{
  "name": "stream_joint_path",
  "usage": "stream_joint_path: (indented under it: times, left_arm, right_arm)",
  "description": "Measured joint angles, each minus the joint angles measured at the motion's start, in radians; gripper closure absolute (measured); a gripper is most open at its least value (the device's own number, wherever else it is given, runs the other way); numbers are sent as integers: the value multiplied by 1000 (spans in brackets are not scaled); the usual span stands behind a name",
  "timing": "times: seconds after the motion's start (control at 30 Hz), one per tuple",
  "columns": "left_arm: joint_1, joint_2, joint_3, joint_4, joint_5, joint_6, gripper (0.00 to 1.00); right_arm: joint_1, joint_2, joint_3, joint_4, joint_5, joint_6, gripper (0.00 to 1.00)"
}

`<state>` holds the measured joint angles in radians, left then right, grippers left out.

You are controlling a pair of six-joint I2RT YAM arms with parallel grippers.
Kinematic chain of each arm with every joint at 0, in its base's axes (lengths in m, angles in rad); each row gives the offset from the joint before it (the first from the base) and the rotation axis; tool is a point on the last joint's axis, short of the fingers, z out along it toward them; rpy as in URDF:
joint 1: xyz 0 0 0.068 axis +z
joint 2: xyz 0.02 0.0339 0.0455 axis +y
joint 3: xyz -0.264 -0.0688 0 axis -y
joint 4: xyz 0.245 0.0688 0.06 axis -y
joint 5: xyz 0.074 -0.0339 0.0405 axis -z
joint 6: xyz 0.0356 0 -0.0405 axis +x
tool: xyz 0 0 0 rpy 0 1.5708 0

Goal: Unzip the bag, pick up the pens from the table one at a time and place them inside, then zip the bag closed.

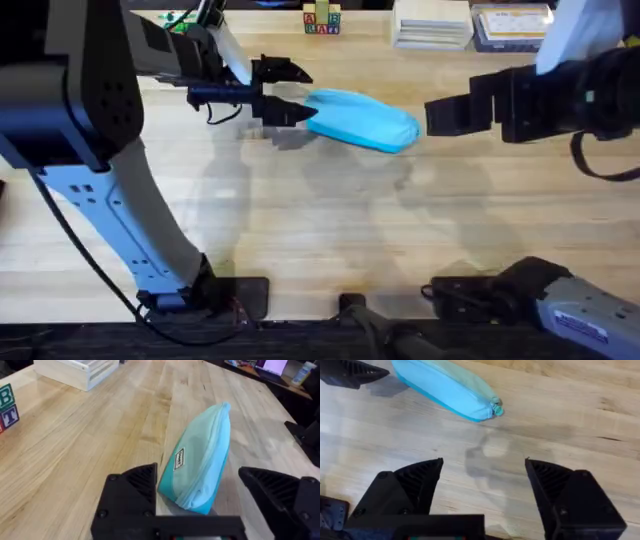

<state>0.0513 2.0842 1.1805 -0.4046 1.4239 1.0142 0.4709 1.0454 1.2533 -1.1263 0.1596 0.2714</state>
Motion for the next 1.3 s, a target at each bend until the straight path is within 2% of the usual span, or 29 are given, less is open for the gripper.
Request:
stream_joint_path:
  times: [0.17,0.37,0.5,0.73,0.77,0.93,1.3]
  left_arm:
    - [0,-12,0,-4,-37,0,4]
    - [2,-180,0,-13,-121,0,5]
    - [2,-312,0,-79,-195,3,4]
    - [2,-485,0,-278,-369,3,5]
    - [2,-552,0,-341,-441,-20,5]
    - [2,-664,0,-398,-565,-138,5]
    - [2,-847,0,-524,-788,-468,5]
  right_arm:
    - [0,0,0,0,0,0,5]
    - [0,0,0,0,0,0,5]
    - [0,0,0,0,0,0,4]
    - [0,0,0,0,0,0,4]
    - [0,0,0,0,0,0,4]
    - [0,0,0,-1,0,0,4]
    - [0,0,0,-23,0,-3,4]
